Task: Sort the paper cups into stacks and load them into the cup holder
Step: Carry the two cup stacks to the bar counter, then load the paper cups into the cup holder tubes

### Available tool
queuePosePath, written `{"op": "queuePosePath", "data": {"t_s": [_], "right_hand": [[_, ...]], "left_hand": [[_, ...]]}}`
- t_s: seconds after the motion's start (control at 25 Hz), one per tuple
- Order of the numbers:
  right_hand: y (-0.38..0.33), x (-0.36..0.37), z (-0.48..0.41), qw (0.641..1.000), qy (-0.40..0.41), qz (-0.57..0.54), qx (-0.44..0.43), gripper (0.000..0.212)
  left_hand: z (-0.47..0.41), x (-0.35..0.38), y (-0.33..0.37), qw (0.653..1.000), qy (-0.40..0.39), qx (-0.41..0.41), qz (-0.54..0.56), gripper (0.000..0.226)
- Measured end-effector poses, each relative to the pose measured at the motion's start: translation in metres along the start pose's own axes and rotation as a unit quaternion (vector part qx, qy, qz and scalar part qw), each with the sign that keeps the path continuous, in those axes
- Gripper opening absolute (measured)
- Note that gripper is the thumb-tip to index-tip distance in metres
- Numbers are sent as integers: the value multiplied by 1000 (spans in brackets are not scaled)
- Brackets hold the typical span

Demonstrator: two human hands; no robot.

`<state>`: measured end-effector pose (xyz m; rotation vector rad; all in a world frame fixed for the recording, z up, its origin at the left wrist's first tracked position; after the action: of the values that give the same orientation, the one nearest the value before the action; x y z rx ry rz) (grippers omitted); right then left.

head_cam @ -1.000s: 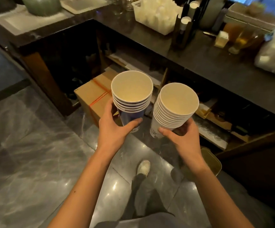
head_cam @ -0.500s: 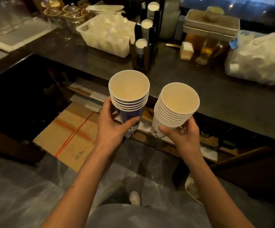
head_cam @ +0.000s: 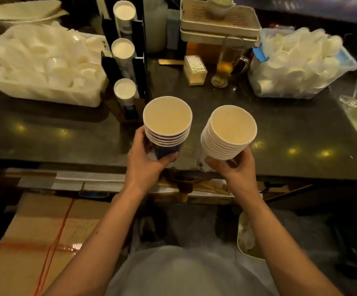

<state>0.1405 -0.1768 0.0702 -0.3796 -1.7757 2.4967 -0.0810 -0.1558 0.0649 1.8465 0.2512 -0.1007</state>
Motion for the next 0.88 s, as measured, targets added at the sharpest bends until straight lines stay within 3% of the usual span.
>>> {"op": "queuePosePath", "data": {"t_s": [0.28,0.64,0.88], "right_hand": [[-11,27,-78,998,65,7,24,87],[-27,14,-172,999,1,23,26,87],[-6,5,-185,997,-20,71,34,85]], "left_hand": [[-78,19,-39,998,-57,-23,26,86],[-108,49,-52,997,-31,-68,-29,87],[-98,57,-58,994,-9,-101,-41,88]]}}
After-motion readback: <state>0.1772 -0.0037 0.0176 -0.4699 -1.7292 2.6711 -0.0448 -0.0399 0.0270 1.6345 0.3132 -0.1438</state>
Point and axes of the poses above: each hand's wrist, its own z-axis away from the middle knuckle, its own x-axis out of the palm, y = z × x, the point moved 1 cm from there along -z, towards the middle knuckle, and after that the axes turned 15 degrees about x, right-handed, at the moved point
